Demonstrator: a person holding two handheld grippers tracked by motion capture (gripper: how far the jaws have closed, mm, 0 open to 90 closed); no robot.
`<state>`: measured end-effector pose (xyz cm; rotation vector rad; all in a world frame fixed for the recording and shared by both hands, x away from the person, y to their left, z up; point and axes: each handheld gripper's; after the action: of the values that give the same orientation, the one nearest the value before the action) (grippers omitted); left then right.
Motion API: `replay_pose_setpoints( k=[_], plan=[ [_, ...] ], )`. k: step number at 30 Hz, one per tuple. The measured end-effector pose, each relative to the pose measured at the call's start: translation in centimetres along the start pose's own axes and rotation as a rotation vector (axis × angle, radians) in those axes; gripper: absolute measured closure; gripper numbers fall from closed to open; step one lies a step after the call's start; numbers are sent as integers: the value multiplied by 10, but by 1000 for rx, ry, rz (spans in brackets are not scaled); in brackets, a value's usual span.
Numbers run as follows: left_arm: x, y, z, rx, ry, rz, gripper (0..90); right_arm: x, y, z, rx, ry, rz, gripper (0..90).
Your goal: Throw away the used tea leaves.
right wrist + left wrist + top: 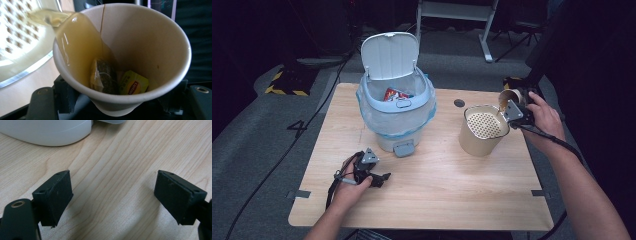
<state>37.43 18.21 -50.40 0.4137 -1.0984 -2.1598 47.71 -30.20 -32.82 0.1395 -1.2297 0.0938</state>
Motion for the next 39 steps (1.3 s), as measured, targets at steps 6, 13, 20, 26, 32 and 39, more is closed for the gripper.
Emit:
replay_pose_setpoints(
  k=[6, 13, 20, 26, 32, 39],
  plan=[
    [0, 0, 0, 0, 0, 0, 152, -9, 11, -1, -68, -125, 318, 301],
    [0, 0, 0, 0, 0, 0, 152, -22, 23, -1, -116, -230, 623, 300],
    [0, 0, 0, 0, 0, 0, 152, -30, 34, -1, -156, -318, 833, 299],
    [0, 0, 0, 0, 0, 0, 152, -26, 40, 3, -176, -364, 884, 299],
    [0, 0, 0, 0, -1, 1, 152, -24, 41, 5, -175, -364, 858, 297],
    [0, 0, 0, 0, 0, 0, 152, -18, 37, 3, -143, -298, 688, 294]
  ],
)
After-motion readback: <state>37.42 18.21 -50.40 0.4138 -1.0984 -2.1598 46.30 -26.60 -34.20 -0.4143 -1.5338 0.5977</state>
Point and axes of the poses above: each handheld gripper's, and its own axes: z roughly backward along the jaws, y roughly out of its top, x roughly to its right, and after that the axes turned 10 degrees about x, right-handed
